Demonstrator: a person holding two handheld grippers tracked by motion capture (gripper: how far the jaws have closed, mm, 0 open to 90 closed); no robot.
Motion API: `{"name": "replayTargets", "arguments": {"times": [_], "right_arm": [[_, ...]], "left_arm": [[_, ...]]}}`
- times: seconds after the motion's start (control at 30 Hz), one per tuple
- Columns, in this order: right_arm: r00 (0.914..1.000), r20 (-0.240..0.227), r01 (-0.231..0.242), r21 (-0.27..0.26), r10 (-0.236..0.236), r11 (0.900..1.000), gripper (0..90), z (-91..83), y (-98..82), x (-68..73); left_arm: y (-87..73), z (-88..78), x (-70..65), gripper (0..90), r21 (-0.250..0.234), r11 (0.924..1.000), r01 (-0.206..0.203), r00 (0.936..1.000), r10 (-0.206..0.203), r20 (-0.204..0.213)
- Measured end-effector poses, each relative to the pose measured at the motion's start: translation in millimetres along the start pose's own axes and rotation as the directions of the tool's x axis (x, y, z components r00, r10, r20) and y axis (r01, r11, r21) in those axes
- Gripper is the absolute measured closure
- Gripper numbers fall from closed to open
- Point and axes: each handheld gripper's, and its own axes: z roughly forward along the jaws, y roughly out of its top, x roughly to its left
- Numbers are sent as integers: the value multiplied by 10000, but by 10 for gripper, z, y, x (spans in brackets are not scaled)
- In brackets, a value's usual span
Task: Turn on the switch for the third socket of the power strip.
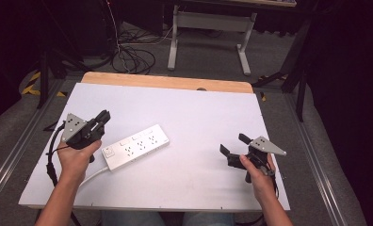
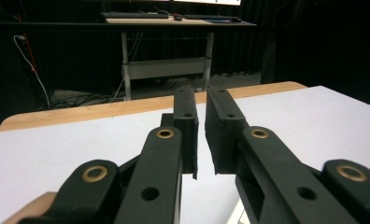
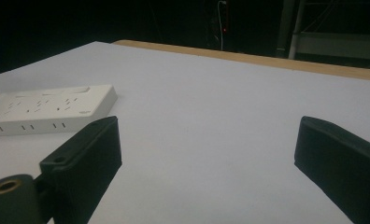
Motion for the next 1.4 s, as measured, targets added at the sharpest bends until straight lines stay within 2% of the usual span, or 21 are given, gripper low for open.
{"name": "replayTargets", "arguments": {"times": [0.07, 0.27, 0.53, 0.7, 0.83, 0.87, 1.27, 1.4], "right_arm": [[10000, 22, 33, 20, -33, 10000, 77, -5, -1, -2], [10000, 15, 3, 8, -3, 10000, 77, -12, -2, -1], [10000, -31, 0, -37, 0, 10000, 77, -18, 1, -6], [10000, -57, 37, -42, -38, 10000, 77, -7, 7, 6], [9999, -68, 77, -13, -77, 10000, 77, 5, 7, 6], [9999, -65, 86, 1, -86, 10000, 77, 7, 6, 5], [10000, -43, 60, -17, -60, 10000, 77, -8, 6, 10], [10000, -51, 78, 5, -78, 10000, 77, -8, 4, 9]], "left_arm": [[2, -7, -8, 812, -74, 9997, 224, 9997, -224, -20], [-11, -32, -36, 788, -73, 9993, 373, 9992, -374, -141], [-86, -180, 83, 773, -114, 9977, 667, 9967, -671, -463], [-102, -214, 125, 726, -165, 9986, 511, 9961, -522, -711], [-118, -239, 115, 685, -12, 9999, 117, 9970, -117, -770], [-125, -247, 114, 643, 22, 10000, 78, 9969, -76, -780], [-165, -327, 131, 590, 194, 9998, -38, 9951, 57, -983], [-170, -340, 114, 520, 251, 9997, -78, 9948, 104, -1016]]}}
